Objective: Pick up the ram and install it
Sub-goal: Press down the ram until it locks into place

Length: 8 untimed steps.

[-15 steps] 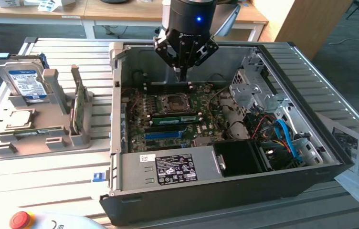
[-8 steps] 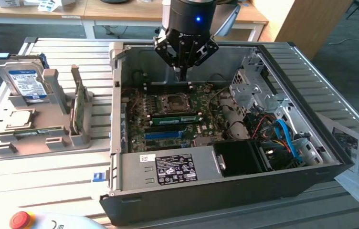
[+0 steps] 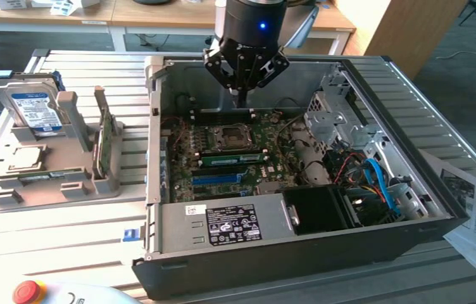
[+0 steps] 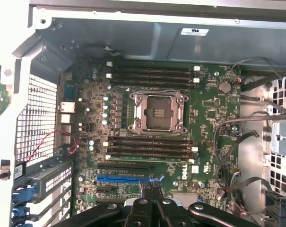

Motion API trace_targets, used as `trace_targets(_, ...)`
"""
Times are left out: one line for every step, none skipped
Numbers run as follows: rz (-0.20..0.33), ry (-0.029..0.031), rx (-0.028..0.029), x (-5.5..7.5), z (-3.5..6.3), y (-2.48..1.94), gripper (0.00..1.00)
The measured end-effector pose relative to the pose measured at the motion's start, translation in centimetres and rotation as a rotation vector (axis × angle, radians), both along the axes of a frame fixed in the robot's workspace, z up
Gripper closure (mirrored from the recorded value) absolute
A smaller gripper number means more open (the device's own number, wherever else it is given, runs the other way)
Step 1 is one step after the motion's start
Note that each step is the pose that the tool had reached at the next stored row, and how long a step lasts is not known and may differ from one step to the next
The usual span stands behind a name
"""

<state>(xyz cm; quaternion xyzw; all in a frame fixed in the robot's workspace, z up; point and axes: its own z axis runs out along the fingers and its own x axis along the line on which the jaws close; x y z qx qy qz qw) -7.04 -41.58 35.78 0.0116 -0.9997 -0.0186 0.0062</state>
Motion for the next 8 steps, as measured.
trace_targets(0.000,0.0032,0.0014,0.00,0.00,-0.02,0.89)
trace_targets(-0.001,0.0051,0.0024,0.00,0.00,-0.02,0.89)
trace_targets(-0.001,0.0055,0.0024,-0.01,0.00,-0.02,0.89)
trace_targets(-0.001,0.0057,0.0024,-0.01,0.00,-0.02,0.89)
trace_targets(-0.001,0.0057,0.0025,0.00,0.00,-0.02,0.89)
trace_targets(-0.001,0.0057,0.0025,0.00,0.00,-0.03,0.89)
trace_targets(-0.001,0.0057,0.0025,0.00,0.00,-0.02,0.89)
trace_targets(-0.001,0.0057,0.0025,0.00,0.00,-0.03,0.89)
